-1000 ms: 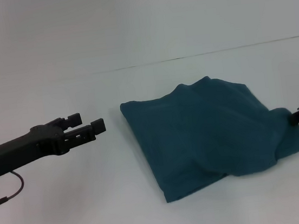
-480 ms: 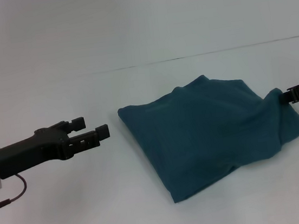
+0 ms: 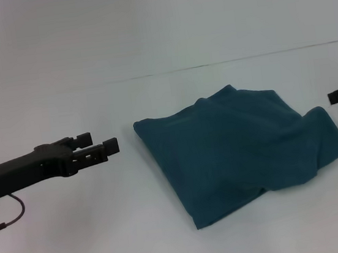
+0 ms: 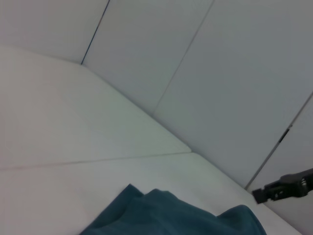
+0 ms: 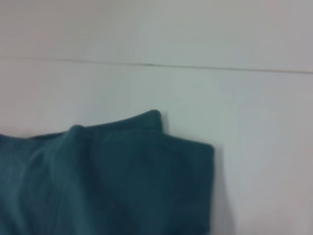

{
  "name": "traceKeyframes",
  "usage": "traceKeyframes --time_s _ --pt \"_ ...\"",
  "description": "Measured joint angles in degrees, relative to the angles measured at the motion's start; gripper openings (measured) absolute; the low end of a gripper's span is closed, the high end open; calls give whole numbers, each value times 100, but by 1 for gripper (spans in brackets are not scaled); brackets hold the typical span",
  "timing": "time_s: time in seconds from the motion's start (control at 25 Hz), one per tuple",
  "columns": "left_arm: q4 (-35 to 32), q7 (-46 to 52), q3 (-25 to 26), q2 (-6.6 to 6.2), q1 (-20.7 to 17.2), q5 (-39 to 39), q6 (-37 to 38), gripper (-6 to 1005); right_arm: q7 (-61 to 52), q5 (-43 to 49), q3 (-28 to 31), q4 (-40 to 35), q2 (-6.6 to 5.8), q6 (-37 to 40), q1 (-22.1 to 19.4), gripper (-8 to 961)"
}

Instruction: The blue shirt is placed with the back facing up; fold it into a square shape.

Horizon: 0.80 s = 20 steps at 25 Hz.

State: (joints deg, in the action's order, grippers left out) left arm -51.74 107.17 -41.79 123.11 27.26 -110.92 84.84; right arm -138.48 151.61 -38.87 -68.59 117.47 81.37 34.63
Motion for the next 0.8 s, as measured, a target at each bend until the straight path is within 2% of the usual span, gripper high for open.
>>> traceKeyframes --time_s 0.08,0.28,0.44,0.56,0.68,0.8 --pt "-2 329 -3 -32 75 -174 -27 924 147 -65 204 -287 -11 296 -47 142" --pt "69 1769 -12 -209 500 -849 -75 923 868 -748 405 -730 -9 730 -288 342" --pt "229 2804 -14 -371 929 -1355 -26 923 2009 -1695 620 -795 51 717 -664 514" --pt "583 3509 -14 -495 1332 -1726 -122 921 2799 -2393 734 -748 59 820 -965 640" --pt "987 3931 -15 -546 1672 -2006 -403 920 3269 -2876 772 -735 64 960 -1243 753" --pt "1232 4054 -160 -515 1884 -2187 -922 920 3434 -3111 848 -731 65 1089 -1418 839"
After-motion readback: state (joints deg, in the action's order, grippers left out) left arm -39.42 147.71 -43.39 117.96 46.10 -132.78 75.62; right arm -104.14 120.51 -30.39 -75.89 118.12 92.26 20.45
